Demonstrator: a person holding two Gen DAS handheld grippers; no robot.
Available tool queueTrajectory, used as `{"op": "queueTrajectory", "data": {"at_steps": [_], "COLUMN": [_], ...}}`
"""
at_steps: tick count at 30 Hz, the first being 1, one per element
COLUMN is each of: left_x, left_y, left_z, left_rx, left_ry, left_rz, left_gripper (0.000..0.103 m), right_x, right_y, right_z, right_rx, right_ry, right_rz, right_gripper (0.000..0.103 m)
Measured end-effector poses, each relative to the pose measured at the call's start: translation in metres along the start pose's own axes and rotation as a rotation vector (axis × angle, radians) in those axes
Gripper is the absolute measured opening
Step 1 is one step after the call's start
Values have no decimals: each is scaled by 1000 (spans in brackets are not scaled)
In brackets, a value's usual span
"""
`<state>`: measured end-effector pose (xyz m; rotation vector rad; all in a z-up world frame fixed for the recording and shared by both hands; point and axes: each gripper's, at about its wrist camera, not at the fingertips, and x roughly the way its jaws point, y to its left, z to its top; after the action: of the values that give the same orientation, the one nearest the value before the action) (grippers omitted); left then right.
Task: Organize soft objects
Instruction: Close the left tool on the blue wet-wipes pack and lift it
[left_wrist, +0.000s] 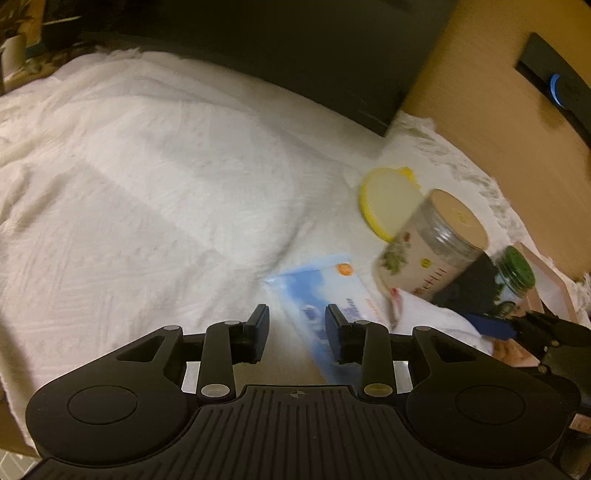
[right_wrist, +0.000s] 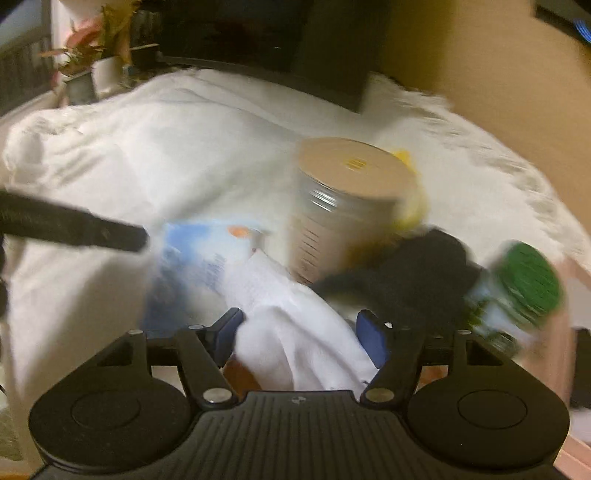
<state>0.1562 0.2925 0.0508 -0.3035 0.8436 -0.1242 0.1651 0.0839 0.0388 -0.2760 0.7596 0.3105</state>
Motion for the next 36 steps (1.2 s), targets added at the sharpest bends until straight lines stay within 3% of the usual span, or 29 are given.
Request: {"op": "queueTrajectory", "data": {"at_steps": [2,6,11,16,22,24,27,30,33,36], "left_x": [1,11,28,47,43,38,29,14,-6,-12], "left_y": [-15,-54,-104,-136,-132,-125,-111,-95,-70,-47], "left_z": [-2,-8,-19,-33,-45,-46,-43,-41,-35,-25], "left_rx": [40,154,306,507,618,612,575,511,367,201], "left_ry": [4,21,37,47,15,15,14,-10,-80,-91], "left_rz": [-15,-31,-37,48,95,104,103,129,149,183], "left_gripper": [36,36,36,36,32,30,19,23,25,26], "right_x": [-9,-27,-39,-43,-40,-38,-35,-35,-36,-36], "right_y": [-11,-27,-29,-33,-39,-41,-46,-44,-43,-44], "right_z": [-13,-36,-65,-83,-97,-98,-101,-103,-105,-105], "right_rx": [16,73,64,95,155,173,202,203,206,206], "right_ry": [-1,-8,-24,-43,-50,-47,-59,-66,-71,-72], "right_rz": [-37,-14,-31,-21,17,22,47,45,45,46], "right_gripper": [68,69,84,95,101,103,103,103,103,103]}}
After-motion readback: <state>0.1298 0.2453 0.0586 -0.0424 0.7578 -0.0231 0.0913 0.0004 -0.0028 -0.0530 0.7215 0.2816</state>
